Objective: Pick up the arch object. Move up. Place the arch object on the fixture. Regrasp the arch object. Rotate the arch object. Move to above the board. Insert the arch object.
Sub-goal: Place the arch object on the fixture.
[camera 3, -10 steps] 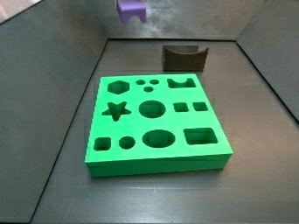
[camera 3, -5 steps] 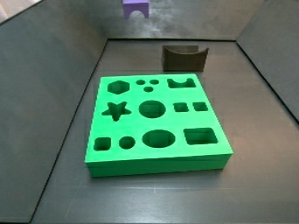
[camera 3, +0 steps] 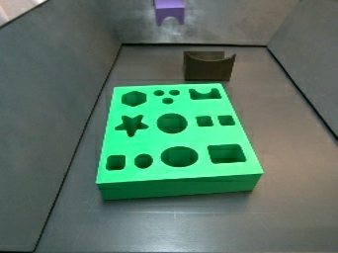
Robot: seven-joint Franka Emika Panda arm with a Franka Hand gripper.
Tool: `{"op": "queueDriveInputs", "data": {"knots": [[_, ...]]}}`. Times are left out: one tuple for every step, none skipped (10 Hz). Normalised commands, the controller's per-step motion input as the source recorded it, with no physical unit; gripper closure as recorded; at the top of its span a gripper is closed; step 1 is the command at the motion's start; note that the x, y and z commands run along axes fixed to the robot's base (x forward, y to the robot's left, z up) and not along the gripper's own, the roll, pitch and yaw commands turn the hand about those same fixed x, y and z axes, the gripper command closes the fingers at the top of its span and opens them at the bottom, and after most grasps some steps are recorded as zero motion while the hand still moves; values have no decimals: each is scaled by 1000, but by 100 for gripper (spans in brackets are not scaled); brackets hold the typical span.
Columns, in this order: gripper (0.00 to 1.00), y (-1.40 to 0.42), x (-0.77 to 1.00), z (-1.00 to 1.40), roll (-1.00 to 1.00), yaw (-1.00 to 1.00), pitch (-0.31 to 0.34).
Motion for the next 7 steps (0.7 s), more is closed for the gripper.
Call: {"op": "queueDriveInputs", "data": {"knots": [[100,-33,1000,-24,104,26,153],[100,-30,1000,-22,107,33,155],[100,-26,1000,-17,111,37,152],[100,-23,1000,-17,112,38,151],[100,-21,1000,-13,114,40,154],[100,-16,1000,-6,119,41,165],[100,-529,1000,125,-1000,-113,-22]]}}
